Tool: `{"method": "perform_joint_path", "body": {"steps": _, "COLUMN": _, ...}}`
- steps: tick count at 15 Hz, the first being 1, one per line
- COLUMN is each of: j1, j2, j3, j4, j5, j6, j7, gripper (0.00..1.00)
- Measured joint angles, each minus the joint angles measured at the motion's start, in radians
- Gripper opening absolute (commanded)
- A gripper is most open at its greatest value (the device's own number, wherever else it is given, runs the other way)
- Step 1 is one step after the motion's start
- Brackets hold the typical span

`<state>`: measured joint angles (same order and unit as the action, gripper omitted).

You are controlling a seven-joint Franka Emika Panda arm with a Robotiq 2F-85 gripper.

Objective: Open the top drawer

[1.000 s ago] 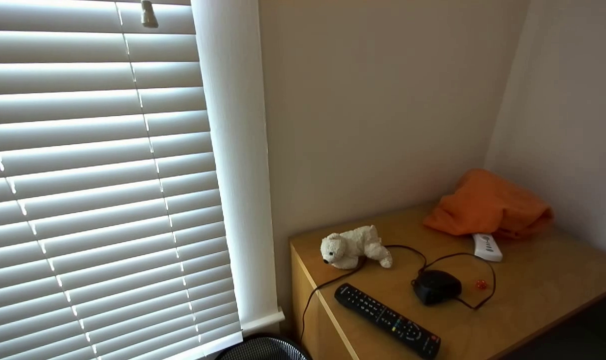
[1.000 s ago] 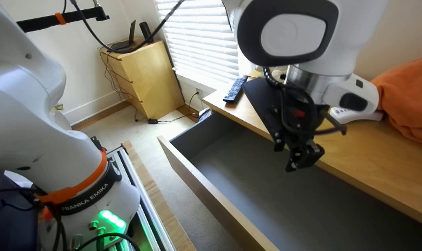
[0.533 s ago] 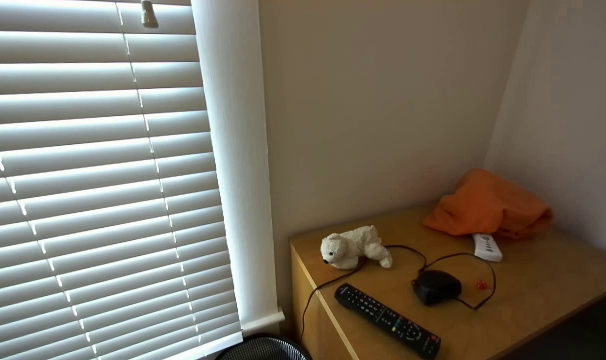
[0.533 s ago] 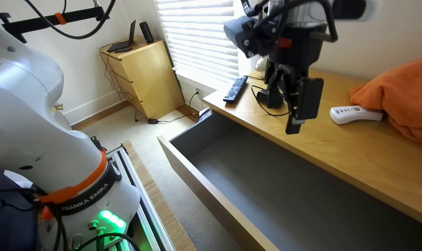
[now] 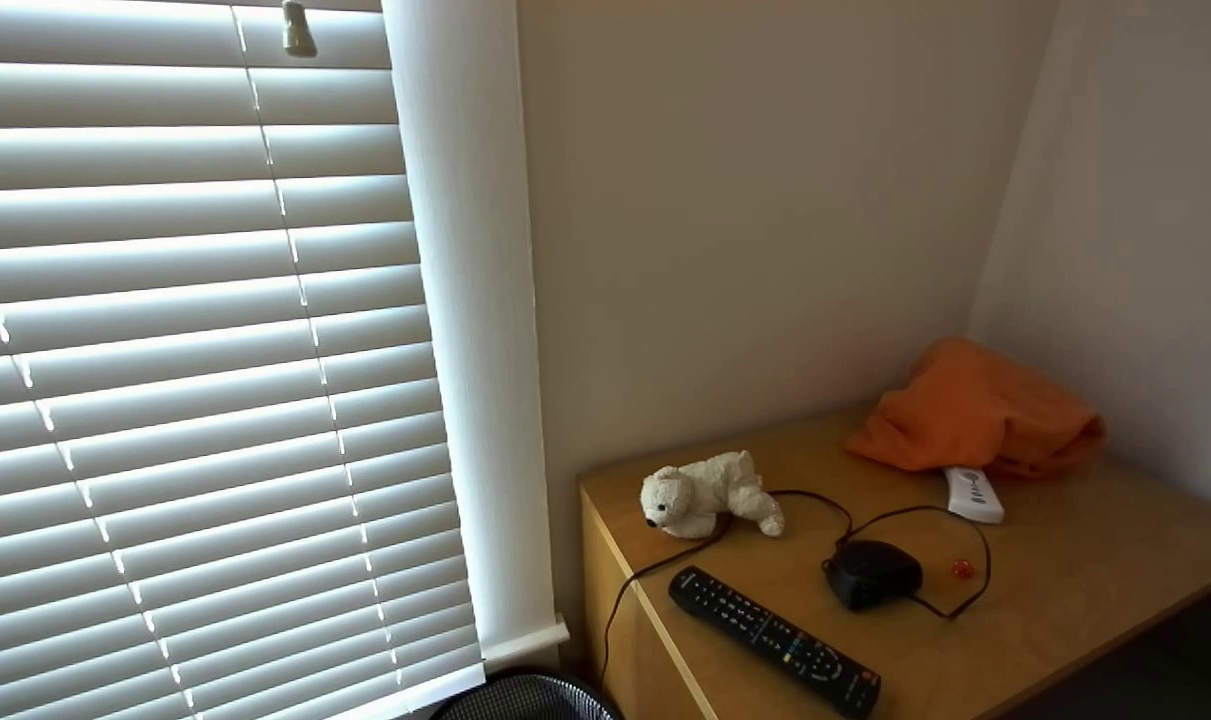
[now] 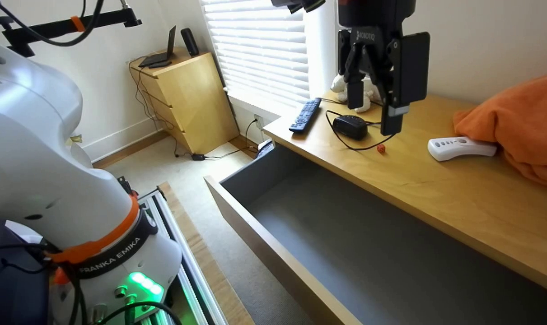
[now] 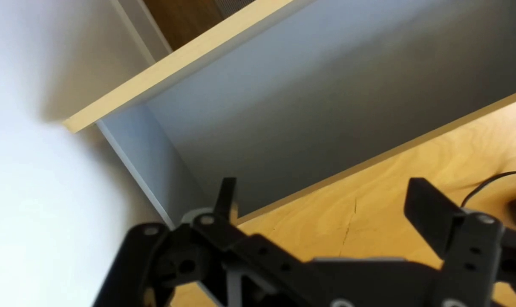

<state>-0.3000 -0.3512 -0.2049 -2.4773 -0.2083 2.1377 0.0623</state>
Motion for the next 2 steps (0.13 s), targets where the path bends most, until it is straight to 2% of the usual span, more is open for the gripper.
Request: {"method": "perform_joint_path", "body": {"steps": 2, "j1": 0.000, "j2": -0.001, "j3": 0.000, "j4": -0.005, "j5": 0.000, "j6": 0.000, "j7": -0.002, "gripper": 1.00}}
